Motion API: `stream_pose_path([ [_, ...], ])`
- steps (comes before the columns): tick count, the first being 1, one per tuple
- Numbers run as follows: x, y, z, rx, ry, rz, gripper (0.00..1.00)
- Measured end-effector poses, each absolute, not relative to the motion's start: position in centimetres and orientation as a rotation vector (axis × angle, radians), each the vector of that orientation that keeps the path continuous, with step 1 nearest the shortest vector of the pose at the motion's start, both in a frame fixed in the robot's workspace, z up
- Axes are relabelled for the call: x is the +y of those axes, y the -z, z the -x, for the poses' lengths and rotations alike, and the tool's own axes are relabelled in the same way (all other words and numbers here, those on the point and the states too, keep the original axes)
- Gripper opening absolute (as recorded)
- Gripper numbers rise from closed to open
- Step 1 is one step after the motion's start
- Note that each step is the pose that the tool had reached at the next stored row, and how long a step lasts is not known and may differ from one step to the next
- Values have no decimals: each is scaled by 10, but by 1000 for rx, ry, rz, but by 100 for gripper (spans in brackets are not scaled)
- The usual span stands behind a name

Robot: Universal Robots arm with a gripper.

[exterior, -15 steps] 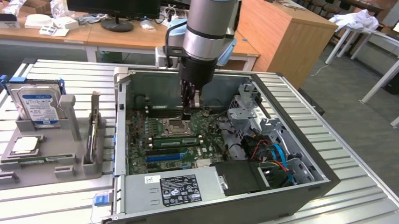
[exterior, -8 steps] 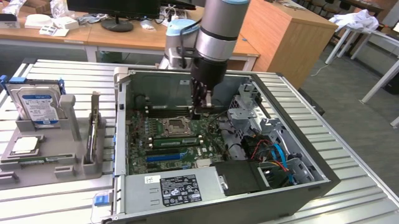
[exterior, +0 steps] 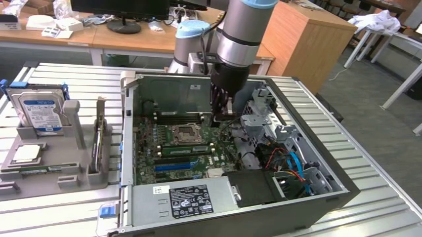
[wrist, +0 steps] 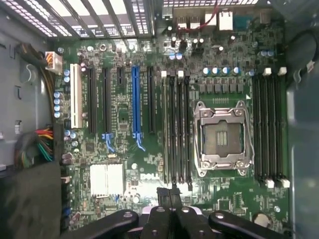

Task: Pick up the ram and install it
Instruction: 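Press down the ram until it locks into place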

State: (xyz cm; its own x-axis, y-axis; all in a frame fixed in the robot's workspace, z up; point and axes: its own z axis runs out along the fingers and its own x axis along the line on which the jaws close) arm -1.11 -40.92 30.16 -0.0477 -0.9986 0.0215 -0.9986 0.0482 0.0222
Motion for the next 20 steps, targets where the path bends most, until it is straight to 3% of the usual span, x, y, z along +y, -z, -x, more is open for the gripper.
stream_pose_path([
  [20,-410,-265,7,-2242,2,-2157,11],
])
